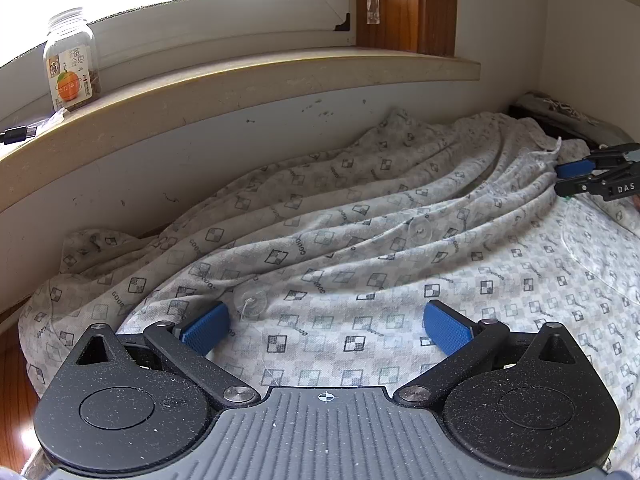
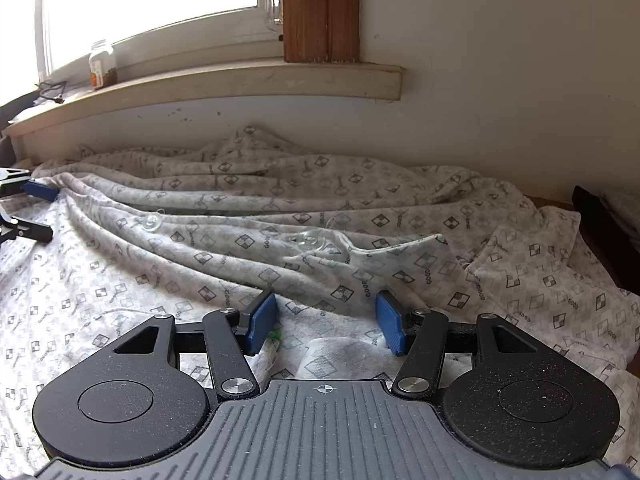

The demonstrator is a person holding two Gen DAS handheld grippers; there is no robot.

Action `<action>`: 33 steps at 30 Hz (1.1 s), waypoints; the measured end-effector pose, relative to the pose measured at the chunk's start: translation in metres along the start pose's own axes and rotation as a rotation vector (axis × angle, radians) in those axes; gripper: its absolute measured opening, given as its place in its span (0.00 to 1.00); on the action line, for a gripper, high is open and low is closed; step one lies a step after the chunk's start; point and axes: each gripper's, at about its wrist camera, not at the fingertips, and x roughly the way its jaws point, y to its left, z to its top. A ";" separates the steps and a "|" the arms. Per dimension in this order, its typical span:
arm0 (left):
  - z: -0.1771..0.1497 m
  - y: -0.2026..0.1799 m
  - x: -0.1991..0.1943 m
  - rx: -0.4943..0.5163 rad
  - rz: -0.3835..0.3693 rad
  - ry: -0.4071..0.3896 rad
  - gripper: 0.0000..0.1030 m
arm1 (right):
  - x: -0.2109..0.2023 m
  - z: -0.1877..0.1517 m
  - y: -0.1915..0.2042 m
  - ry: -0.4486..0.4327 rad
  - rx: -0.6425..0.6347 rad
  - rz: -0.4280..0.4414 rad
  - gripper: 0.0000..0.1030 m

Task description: Fold clothes

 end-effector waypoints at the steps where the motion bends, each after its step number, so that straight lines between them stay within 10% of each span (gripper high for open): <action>1: 0.000 0.000 0.000 0.000 0.000 0.000 1.00 | 0.000 0.000 0.000 0.000 0.000 0.000 0.54; 17: -0.007 -0.013 -0.020 0.041 0.096 -0.010 1.00 | -0.007 -0.002 0.008 -0.012 -0.057 -0.017 0.55; 24: -0.031 -0.035 -0.101 0.101 0.055 -0.014 0.96 | -0.066 -0.021 0.049 0.024 -0.246 0.052 0.55; 29: -0.057 -0.063 -0.150 0.243 0.032 0.071 0.59 | -0.108 -0.040 0.080 0.077 -0.365 0.125 0.55; 33: -0.078 -0.082 -0.173 0.309 -0.028 0.140 0.52 | -0.132 -0.056 0.097 0.133 -0.425 0.162 0.55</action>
